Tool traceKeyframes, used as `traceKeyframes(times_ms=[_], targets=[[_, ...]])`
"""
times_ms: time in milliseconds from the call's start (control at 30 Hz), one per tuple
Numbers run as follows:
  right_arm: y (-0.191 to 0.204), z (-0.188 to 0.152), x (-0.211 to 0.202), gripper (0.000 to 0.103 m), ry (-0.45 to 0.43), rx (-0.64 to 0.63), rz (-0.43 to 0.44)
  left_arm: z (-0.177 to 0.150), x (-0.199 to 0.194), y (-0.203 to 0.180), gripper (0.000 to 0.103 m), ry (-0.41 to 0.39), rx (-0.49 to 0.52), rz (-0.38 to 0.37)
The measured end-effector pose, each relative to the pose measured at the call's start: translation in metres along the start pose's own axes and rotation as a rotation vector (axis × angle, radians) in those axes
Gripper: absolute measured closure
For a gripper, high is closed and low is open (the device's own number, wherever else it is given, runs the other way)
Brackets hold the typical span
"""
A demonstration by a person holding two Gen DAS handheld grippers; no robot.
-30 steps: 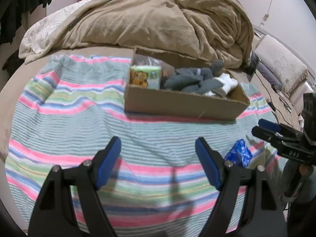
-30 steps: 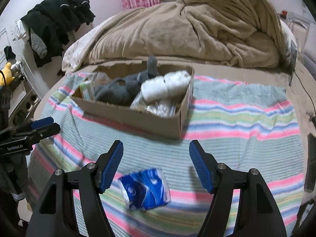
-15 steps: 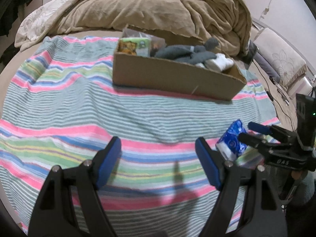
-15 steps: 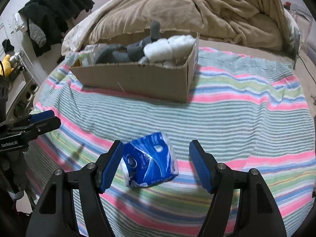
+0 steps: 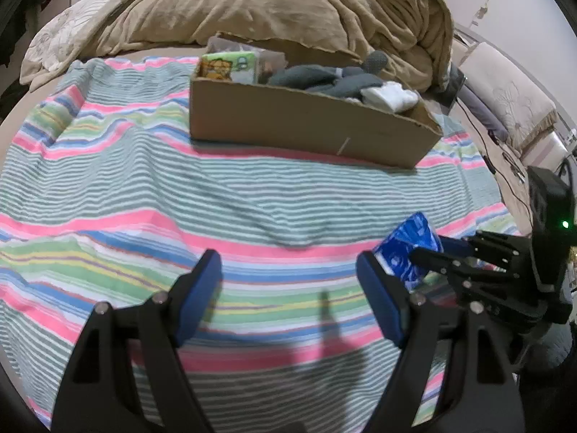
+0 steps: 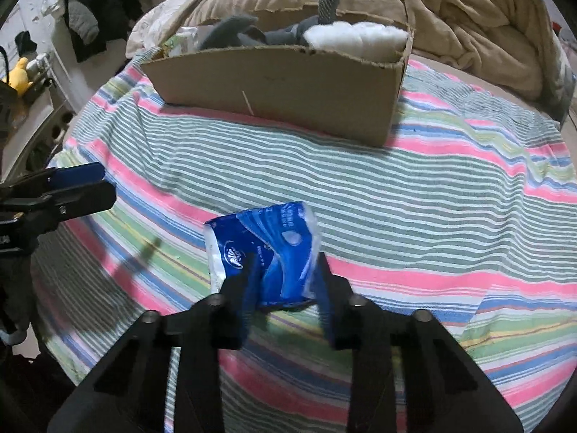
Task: Organize objects
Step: 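Grasp the blue packet on the blanket with the right tool, then carry the blue packet into the box and open the right tool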
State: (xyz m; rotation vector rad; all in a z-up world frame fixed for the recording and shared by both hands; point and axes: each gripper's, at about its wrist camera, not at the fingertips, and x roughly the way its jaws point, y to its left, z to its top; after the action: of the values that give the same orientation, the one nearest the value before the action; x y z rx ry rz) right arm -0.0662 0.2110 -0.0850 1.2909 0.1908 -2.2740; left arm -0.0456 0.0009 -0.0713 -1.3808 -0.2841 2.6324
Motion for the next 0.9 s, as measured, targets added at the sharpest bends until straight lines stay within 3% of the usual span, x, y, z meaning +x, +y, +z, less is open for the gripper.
traceKeyframes(times_ms=[300, 900], targets=[[0.015, 0.014, -0.030, 0.089, -0.078, -0.047, 0.025, 0.008, -0.009, 0.005, 0.024, -0.028, 0.001, 0.006], [-0.006, 0.077, -0.088, 0.089, -0.259, -0.039, -0.017, 0.042, -0.032, 0.014, 0.024, -0.118, -0.002, 0.016]])
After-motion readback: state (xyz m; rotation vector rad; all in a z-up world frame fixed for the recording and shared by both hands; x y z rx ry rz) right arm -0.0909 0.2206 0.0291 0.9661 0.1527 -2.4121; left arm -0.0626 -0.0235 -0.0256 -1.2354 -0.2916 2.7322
